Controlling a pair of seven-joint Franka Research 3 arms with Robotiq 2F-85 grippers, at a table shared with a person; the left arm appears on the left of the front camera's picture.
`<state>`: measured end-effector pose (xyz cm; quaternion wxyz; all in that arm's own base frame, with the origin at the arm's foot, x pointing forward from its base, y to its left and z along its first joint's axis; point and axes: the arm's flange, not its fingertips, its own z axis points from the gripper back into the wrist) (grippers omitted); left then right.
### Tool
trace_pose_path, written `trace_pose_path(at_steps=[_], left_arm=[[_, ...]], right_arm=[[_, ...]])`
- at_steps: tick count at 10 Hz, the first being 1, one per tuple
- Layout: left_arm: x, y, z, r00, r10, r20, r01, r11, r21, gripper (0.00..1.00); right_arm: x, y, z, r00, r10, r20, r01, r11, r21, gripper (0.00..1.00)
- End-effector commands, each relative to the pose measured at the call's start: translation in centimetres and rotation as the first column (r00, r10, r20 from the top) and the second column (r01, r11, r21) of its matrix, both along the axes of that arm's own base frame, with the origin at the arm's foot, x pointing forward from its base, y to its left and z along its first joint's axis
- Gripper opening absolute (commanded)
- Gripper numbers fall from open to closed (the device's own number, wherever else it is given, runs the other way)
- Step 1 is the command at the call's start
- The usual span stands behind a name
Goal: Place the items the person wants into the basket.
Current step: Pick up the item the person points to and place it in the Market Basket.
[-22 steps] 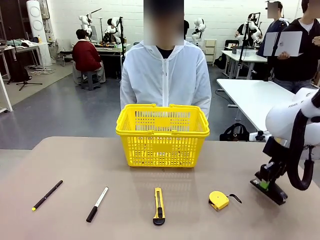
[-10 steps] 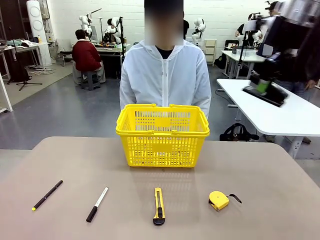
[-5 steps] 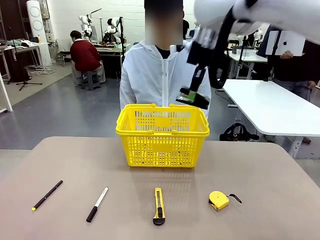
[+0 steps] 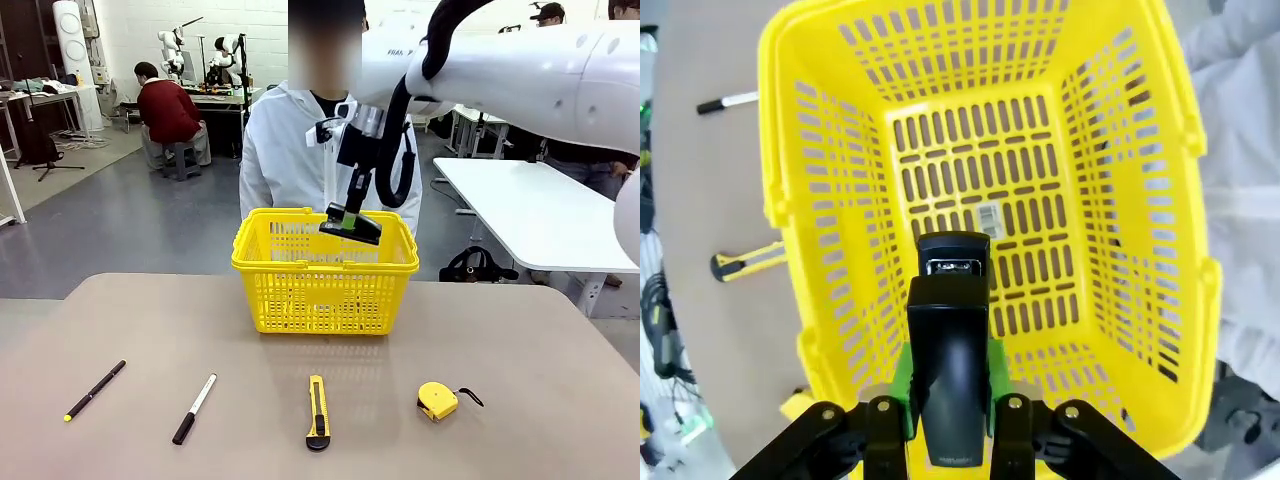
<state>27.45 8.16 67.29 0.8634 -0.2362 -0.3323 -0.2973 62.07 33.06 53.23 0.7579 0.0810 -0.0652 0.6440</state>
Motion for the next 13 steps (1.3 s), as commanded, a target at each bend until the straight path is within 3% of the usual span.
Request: trace_pose_path(at_steps=[1,4,13], left_arm=[[-0.1,0.1,-0.2,1.000,-0.007,0.013,0.007,1.000,-0.002,1.00],[-0.1,0.1,-0.2,1.000,-0.007,0.013,0.007,1.000,-0.002,1.00],[-0.1,0.1,-0.2,1.000,-0.007,0.013,0.007,1.000,-0.002,1.00]], right_arm=[[1.5,0.5,-1.2,1.000,-0.018,-0.001,0.018,1.000,-0.007,0.00],[1.6,0.5,-5.6,0.999,-0.006,-0.049,0.005,1.000,-0.024,0.00],[0.7,1.8,-8.8,0.995,0.017,-0.098,-0.020,0.999,-0.031,0.00]])
